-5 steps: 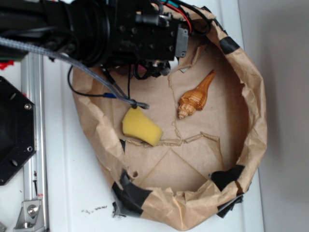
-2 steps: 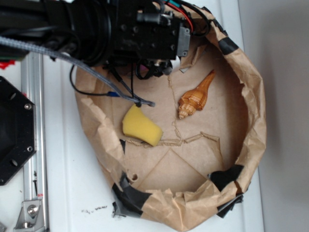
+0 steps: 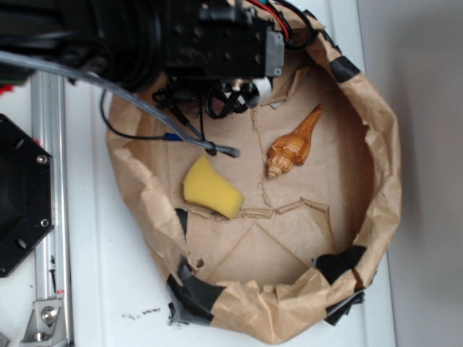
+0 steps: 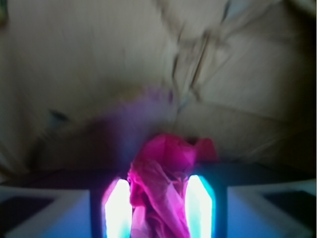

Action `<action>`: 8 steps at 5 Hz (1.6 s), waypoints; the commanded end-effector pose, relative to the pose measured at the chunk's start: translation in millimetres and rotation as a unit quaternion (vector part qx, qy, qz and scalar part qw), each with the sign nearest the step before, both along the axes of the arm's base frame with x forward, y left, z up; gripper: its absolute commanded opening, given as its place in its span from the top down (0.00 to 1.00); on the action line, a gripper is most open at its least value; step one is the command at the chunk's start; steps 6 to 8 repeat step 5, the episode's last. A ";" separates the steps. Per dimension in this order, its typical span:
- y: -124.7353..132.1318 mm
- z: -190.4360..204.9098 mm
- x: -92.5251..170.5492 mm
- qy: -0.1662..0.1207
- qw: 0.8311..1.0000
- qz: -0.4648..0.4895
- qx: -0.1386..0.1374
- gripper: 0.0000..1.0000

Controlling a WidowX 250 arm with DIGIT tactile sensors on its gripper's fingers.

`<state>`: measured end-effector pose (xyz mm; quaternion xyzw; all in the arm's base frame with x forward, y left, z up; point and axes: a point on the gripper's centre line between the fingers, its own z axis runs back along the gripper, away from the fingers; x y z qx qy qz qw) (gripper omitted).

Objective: Grab the red paper.

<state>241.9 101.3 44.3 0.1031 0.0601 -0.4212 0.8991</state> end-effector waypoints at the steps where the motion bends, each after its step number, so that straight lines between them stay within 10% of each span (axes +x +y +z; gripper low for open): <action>1: -53.6 136.1 47.0 -0.250 0.929 0.219 -0.164 1.00; 4: -85.8 130.3 65.4 -0.142 0.916 0.303 -0.222 1.00; 8: -84.1 127.9 63.5 -0.137 0.908 0.327 -0.222 1.00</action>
